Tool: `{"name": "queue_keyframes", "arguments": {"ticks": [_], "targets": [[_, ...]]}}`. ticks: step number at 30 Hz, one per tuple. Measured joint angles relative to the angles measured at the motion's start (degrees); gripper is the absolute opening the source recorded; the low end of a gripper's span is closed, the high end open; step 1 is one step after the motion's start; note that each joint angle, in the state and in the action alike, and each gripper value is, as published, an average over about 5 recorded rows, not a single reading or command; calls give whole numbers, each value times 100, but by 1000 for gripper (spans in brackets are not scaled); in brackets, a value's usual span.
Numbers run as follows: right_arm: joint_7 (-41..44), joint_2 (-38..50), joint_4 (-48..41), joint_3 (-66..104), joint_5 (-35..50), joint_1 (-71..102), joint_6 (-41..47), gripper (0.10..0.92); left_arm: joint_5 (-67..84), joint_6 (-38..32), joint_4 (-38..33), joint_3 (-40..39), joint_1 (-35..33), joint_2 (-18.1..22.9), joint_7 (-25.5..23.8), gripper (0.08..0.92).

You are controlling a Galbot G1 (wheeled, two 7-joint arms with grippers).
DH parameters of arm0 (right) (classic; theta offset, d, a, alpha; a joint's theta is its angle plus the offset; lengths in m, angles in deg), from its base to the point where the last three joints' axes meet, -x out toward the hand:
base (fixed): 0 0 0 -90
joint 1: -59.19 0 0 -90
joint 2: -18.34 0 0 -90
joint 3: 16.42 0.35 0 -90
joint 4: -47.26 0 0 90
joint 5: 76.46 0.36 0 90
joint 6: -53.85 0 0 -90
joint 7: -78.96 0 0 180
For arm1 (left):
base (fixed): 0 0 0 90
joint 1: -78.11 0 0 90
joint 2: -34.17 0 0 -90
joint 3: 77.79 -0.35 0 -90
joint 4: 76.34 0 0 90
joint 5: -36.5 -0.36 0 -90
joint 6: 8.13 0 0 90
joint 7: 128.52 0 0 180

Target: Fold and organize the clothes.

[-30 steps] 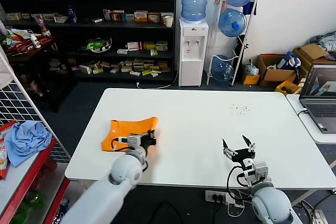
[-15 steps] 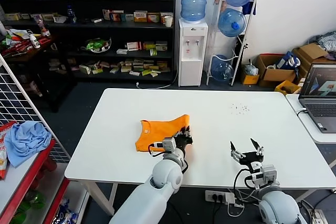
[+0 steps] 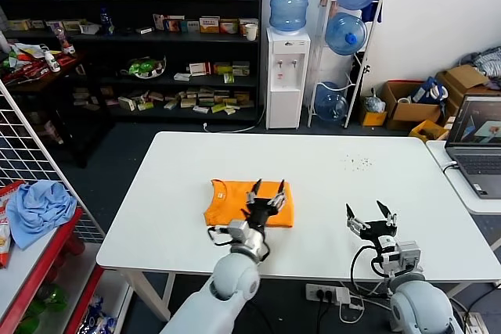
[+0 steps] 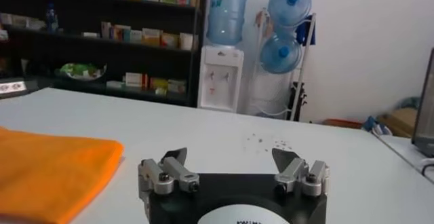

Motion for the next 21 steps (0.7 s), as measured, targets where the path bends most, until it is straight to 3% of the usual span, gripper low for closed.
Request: {"name": "queue_keyframes", "arguments": {"ticks": [3,10,21], "targets": [[200,-149,-37,182,-119,-33,-65,823,-452,-299,-35,249,-237,-348,-135,811],[726,-523,-177,471,-508,-132,-253,823,-1291,-718,-13,974,-720,-897,-345,822],[1325,-1131,-342,817,-1087,-235,-495,823,-1751,-559,-131,2086,-1235,-1150,-832,823]]}}
